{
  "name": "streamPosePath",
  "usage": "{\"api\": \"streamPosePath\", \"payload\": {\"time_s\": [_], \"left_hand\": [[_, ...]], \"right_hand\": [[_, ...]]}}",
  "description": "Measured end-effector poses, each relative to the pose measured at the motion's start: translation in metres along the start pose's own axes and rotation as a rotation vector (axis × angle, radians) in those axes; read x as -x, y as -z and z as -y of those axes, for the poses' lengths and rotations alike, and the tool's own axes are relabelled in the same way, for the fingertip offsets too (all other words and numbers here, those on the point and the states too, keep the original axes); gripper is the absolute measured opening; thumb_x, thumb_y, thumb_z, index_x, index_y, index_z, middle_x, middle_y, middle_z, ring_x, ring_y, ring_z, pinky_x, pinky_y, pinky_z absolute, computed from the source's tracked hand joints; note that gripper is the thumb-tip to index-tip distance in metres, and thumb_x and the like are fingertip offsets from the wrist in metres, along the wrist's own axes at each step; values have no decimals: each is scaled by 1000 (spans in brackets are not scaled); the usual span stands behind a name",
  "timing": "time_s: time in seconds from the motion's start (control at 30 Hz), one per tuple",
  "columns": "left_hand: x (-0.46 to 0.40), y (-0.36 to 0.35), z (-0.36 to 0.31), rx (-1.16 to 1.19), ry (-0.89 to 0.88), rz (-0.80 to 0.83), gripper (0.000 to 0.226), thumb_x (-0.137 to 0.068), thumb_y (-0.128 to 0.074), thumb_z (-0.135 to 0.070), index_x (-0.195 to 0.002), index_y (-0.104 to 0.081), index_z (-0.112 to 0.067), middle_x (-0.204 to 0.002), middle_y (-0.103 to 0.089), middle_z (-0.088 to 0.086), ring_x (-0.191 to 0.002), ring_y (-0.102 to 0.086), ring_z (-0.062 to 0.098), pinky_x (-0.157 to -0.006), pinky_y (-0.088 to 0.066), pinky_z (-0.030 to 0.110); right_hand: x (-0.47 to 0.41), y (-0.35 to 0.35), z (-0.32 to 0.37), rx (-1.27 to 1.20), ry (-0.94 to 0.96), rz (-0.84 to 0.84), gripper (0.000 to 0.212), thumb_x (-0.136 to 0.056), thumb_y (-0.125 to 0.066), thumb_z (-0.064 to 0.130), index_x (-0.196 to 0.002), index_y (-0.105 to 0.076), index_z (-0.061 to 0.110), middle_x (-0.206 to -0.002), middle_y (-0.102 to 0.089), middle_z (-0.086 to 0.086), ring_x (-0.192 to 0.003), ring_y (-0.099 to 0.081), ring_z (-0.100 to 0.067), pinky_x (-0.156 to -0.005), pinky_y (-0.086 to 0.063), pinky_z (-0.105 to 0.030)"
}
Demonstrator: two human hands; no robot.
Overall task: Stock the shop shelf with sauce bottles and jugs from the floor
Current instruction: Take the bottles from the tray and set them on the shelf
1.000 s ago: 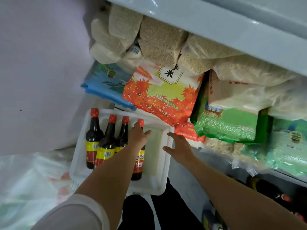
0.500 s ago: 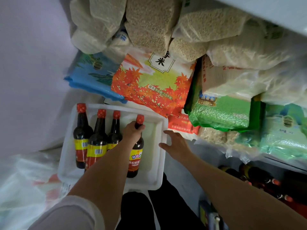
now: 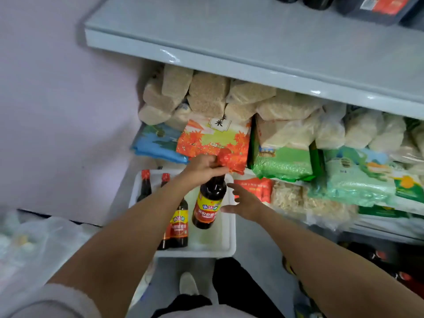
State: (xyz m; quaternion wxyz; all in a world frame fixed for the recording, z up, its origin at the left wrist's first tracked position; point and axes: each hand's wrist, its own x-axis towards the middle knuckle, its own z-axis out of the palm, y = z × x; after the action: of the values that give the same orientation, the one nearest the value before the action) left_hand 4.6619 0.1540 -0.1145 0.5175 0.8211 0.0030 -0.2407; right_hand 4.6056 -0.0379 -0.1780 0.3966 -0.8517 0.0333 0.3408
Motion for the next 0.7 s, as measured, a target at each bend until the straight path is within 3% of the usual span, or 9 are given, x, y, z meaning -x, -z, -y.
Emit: {"api": "streamPosePath", "payload": {"time_s": [0.1, 0.17, 0.23, 0.33, 0.47, 0.53, 0.6, 0.7], "left_hand": [[22, 34, -67, 31, -144, -37, 16, -82, -79, -34, -95, -73, -29, -97, -76, -6, -98, -70, 12, -101, -50, 35], [37, 52, -117, 32, -256, -93, 28, -75, -78, -46, -96, -74, -27, -98, -76, -5, -96, -70, 12, -98, -51, 31], [53, 64, -168, 90, -366, -152, 33, -78, -77, -42, -104, -75, -21, -99, -76, -4, -93, -70, 9, -92, -50, 24], [69, 73, -236, 165, -530, -227, 34, -74, -77, -44, -102, -75, -26, -97, -77, -8, -97, -71, 8, -92, -52, 27], [72, 72, -306, 254, -681, -214, 33, -87, -75, -23, -119, -68, -18, -111, -74, -6, -104, -68, 4, -90, -52, 18], [61, 69, -326, 229, -699, -196, 39, -85, -76, -24, -122, -63, -25, -123, -69, -4, -115, -63, 7, -98, -50, 25], [41, 63, -333, 162, -627, -149, 52, -82, -79, -27, -128, -56, -31, -133, -62, -4, -120, -59, 12, -100, -51, 34], [7, 46, -338, 146, -539, -38, 71, -77, -84, -21, -132, -44, -42, -121, -64, -11, -111, -65, 11, -82, -58, 32]], "right_hand": [[32, 25, 37, -148, 131, -7, 93, -73, -90, 27, -150, -38, 28, -139, -53, -3, -123, -54, -20, -102, -48, -37], [51, 42, 64, -193, 249, -57, 80, -74, -89, 24, -142, -47, 25, -132, -63, 2, -121, -59, -20, -103, -49, -36], [67, 61, 89, -243, 369, -155, 74, -74, -90, 23, -137, -51, 24, -125, -68, 1, -118, -63, -19, -104, -49, -39], [89, 97, 123, -323, 501, -346, 72, -67, -91, 31, -130, -57, 23, -118, -71, 0, -112, -66, -18, -103, -51, -44], [113, 155, 158, -372, 608, -489, 67, -72, -87, 28, -132, -57, 22, -119, -70, 2, -111, -66, -14, -100, -52, -35], [118, 186, 165, -374, 655, -564, 62, -78, -85, 17, -133, -56, 20, -119, -70, 4, -108, -66, -7, -92, -53, -22], [117, 218, 168, -349, 690, -634, 58, -80, -83, 16, -131, -57, 21, -116, -69, 7, -105, -64, -2, -89, -52, -18], [101, 265, 163, -299, 667, -703, 58, -79, -84, 17, -130, -57, 23, -116, -68, 7, -104, -63, -1, -91, -50, -21]]}}
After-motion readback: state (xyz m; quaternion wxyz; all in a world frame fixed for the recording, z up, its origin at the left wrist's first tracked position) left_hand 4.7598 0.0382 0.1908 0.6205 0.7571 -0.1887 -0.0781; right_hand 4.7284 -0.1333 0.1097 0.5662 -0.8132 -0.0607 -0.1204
